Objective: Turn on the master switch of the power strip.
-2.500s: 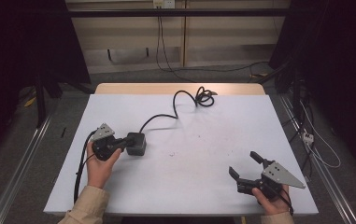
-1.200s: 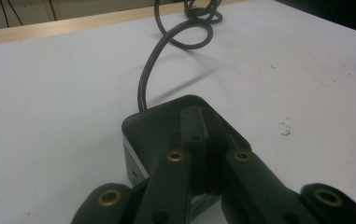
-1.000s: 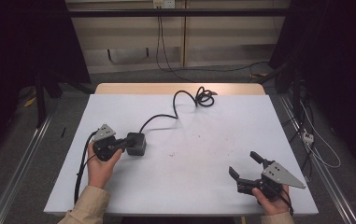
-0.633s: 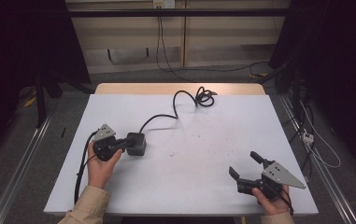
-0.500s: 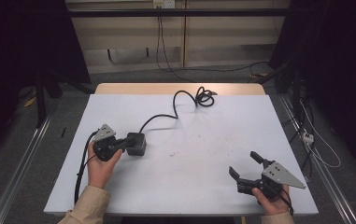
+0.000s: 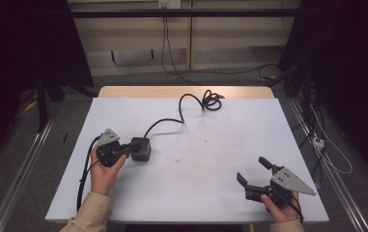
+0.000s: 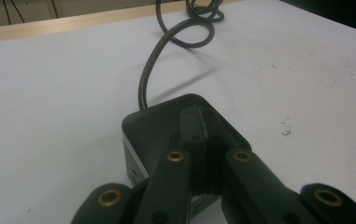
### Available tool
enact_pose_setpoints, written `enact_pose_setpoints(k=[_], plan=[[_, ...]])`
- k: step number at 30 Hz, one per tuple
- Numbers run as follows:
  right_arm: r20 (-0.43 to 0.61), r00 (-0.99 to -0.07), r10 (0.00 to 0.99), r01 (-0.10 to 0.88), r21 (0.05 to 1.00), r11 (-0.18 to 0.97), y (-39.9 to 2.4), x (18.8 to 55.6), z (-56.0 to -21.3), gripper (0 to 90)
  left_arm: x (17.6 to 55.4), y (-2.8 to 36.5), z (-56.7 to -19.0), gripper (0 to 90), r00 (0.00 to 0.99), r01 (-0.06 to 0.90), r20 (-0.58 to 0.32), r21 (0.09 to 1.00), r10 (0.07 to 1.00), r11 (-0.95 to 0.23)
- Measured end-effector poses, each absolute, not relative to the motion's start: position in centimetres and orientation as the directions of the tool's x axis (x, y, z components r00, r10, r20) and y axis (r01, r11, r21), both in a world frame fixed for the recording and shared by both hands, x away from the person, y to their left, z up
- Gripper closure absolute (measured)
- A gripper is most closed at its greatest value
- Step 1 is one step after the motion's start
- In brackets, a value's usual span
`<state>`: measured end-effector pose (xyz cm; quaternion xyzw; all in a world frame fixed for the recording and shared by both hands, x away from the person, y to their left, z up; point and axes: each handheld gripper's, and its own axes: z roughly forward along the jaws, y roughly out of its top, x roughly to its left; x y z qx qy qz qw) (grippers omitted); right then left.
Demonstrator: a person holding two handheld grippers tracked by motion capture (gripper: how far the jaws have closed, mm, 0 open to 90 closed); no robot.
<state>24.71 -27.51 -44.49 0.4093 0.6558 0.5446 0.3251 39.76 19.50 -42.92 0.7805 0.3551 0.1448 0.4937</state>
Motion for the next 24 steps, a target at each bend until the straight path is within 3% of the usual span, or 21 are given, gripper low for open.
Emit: enact_pose_setpoints(k=[24], plan=[[0.020,-0.450,0.893,0.181,0.981,0.070,-27.56,24.72,-44.48,5.6,39.67,19.30,-42.81,90.0,0.700,0.412,-0.111,0.870,0.705,-0.272]])
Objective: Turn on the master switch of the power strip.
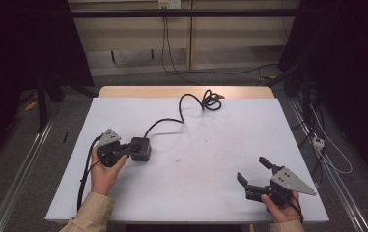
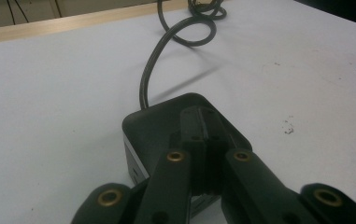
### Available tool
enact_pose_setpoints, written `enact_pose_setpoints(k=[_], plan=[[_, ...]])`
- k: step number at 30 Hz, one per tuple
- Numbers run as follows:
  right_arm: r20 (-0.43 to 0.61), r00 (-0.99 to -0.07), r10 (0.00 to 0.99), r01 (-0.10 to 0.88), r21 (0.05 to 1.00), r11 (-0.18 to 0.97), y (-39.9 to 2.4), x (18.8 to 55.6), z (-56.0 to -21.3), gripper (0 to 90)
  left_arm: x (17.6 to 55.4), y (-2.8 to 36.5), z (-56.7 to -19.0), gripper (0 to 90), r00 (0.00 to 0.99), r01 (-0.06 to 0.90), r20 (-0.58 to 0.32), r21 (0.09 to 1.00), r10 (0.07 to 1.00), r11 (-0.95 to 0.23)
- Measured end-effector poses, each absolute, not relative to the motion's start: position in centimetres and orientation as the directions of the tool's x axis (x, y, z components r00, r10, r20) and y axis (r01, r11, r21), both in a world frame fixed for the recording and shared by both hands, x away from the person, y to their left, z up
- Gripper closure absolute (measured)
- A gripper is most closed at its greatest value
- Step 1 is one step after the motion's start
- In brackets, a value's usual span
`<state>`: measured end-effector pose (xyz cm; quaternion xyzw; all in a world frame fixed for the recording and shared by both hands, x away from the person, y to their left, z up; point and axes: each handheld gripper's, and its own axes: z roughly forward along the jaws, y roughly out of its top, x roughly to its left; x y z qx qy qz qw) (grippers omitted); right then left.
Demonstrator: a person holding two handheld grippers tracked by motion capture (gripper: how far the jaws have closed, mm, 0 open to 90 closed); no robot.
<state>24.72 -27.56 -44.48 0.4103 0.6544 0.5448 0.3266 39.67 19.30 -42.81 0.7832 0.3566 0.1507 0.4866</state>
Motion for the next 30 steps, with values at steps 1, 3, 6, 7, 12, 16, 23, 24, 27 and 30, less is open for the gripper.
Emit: enact_pose_setpoints(k=[1,3,6,7,12,16,23,24,27,30], plan=[[0.020,-0.450,0.893,0.181,0.981,0.070,-27.6,24.7,-44.5,5.6,39.7,19.3,-42.8,90.0,0.700,0.413,-0.112,0.869,0.705,-0.272],[0.020,-0.450,0.893,0.182,0.981,0.070,-27.6,24.7,-44.5,5.6,39.6,19.2,-42.8,90.0,0.700,0.408,-0.102,0.869,0.707,-0.279],[0.019,-0.450,0.893,0.182,0.981,0.070,-27.6,24.7,-44.5,5.6,39.6,19.1,-42.7,90.0,0.700,0.406,-0.087,0.865,0.709,-0.294],[0.020,-0.450,0.893,0.182,0.981,0.070,-27.6,24.7,-44.5,5.6,39.6,19.1,-42.7,90.0,0.698,0.407,-0.092,0.867,0.710,-0.288],[0.020,-0.449,0.893,0.182,0.981,0.070,-27.6,24.7,-44.5,5.6,39.5,18.9,-42.7,90.0,0.713,0.419,-0.118,0.862,0.691,-0.285],[0.019,-0.449,0.893,0.181,0.981,0.070,-27.6,24.7,-44.5,5.6,38.8,17.4,-42.3,90.0,0.691,0.346,0.048,0.854,0.722,-0.387],[0.019,-0.448,0.894,0.178,0.982,0.068,-27.7,24.7,-44.5,5.5,39.3,18.2,-42.5,90.0,0.677,0.418,-0.080,0.859,0.731,-0.294],[0.020,-0.447,0.895,0.178,0.982,0.067,-27.8,24.7,-44.5,5.5,39.3,18.1,-42.5,90.0,0.676,0.417,-0.078,0.861,0.733,-0.293],[0.022,-0.446,0.895,0.177,0.982,0.065,-27.8,24.6,-44.4,5.5,39.3,18.1,-42.5,90.0,0.678,0.415,-0.074,0.860,0.732,-0.298],[0.019,-0.445,0.895,0.176,0.982,0.066,-27.7,24.6,-44.4,5.5,39.3,18.2,-42.5,90.0,0.678,0.419,-0.078,0.858,0.731,-0.297]])
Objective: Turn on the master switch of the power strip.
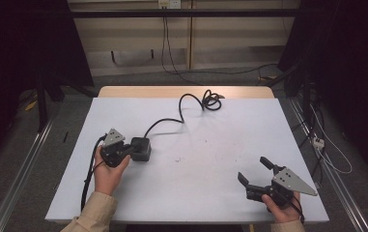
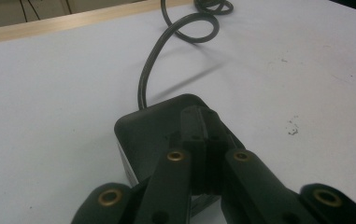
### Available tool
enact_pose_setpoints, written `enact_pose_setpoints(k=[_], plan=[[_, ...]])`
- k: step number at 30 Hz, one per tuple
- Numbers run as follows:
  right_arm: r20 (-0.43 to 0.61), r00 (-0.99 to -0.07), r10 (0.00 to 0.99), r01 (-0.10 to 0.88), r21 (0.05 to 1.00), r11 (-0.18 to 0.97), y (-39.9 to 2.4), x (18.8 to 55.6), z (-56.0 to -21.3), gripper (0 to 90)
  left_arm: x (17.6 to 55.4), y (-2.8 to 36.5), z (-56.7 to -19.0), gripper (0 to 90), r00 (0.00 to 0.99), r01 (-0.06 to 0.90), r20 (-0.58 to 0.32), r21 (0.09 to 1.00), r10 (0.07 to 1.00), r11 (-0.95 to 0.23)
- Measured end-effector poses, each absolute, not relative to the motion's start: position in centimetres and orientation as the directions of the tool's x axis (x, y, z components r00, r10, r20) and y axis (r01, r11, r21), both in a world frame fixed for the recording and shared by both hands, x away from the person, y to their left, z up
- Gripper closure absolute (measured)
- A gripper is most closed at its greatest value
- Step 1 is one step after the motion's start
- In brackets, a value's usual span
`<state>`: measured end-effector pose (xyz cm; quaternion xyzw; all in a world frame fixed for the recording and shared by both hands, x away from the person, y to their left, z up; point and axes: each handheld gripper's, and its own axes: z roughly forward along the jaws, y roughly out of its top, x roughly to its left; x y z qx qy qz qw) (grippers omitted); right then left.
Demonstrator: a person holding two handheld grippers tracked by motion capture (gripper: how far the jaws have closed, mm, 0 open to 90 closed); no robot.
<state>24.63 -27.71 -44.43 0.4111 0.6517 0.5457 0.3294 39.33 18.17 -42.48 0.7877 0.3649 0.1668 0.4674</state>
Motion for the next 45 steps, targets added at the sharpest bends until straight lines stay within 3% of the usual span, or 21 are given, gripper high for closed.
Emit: enact_pose_setpoints(k=[45], plan=[[0.019,-0.448,0.894,0.178,0.982,0.068,-27.58,24.73,-44.50,5.5,39.45,18.39,-42.63,90.0,0.662,0.448,-0.125,0.856,0.739,-0.257]])
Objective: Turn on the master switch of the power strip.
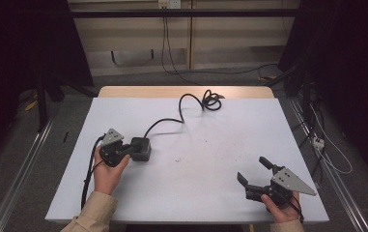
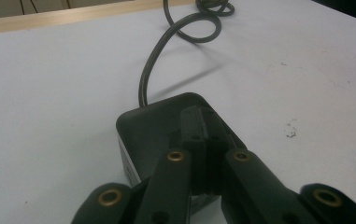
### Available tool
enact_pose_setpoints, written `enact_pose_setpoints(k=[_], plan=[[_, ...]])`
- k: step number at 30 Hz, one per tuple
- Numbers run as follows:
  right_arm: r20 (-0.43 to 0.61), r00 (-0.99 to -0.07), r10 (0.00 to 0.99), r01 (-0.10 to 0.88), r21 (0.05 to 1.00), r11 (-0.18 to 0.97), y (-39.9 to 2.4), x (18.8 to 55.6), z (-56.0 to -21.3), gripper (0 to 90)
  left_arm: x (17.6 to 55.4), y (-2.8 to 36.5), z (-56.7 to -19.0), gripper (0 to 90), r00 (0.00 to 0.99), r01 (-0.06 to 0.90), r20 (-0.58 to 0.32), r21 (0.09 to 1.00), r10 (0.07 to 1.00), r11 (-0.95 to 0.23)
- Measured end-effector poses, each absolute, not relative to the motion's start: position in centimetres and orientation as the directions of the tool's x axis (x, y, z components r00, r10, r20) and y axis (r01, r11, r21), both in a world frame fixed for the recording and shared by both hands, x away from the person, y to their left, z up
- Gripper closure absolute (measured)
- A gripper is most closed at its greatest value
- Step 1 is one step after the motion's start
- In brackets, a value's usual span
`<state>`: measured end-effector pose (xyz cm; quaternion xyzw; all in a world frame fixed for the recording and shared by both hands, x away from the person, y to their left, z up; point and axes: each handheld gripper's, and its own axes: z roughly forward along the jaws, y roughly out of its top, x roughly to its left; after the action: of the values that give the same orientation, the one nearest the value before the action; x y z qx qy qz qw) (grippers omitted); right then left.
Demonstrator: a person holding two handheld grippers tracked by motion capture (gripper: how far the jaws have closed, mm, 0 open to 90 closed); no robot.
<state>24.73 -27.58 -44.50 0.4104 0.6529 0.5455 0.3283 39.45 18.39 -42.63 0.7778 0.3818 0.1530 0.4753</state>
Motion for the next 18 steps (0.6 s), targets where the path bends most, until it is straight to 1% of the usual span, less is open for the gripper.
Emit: enact_pose_setpoints(k=[5,8,9,10,11,12,14,17,18], plan=[[0.019,-0.450,0.893,0.178,0.982,0.068,-27.54,24.72,-44.46,5.5,39.45,18.30,-42.60,90.0,0.655,0.453,-0.129,0.855,0.745,-0.250],[0.019,-0.450,0.893,0.178,0.982,0.068,-27.58,24.72,-44.46,5.4,39.49,18.43,-42.58,90.0,0.652,0.457,-0.148,0.859,0.744,-0.230],[0.021,-0.451,0.892,0.179,0.982,0.067,-27.59,24.73,-44.47,5.4,39.50,18.48,-42.53,87.6,0.642,0.459,-0.147,0.860,0.752,-0.224],[0.021,-0.452,0.892,0.178,0.982,0.067,-27.59,24.74,-44.47,5.5,39.52,18.56,-42.47,80.0,0.632,0.468,-0.153,0.857,0.760,-0.216],[0.020,-0.451,0.892,0.176,0.982,0.067,-27.57,24.76,-44.45,5.4,39.55,18.67,-42.42,74.9,0.632,0.476,-0.168,0.854,0.756,-0.208],[0.020,-0.452,0.892,0.175,0.982,0.067,-27.54,24.79,-44.43,5.4,39.53,18.77,-42.38,74.1,0.624,0.480,-0.171,0.854,0.763,-0.202],[0.020,-0.455,0.890,0.175,0.982,0.067,-27.46,24.83,-44.45,5.5,39.54,18.96,-42.33,65.5,0.619,0.489,-0.190,0.853,0.762,-0.184],[0.019,-0.459,0.888,0.176,0.982,0.070,-27.40,24.88,-44.49,5.5,39.32,19.11,-41.95,57.1,0.625,0.487,-0.215,0.859,0.751,-0.160],[0.020,-0.459,0.888,0.176,0.982,0.069,-27.40,24.90,-44.46,5.5,39.23,19.12,-41.78,55.5,0.628,0.484,-0.211,0.860,0.749,-0.163]])
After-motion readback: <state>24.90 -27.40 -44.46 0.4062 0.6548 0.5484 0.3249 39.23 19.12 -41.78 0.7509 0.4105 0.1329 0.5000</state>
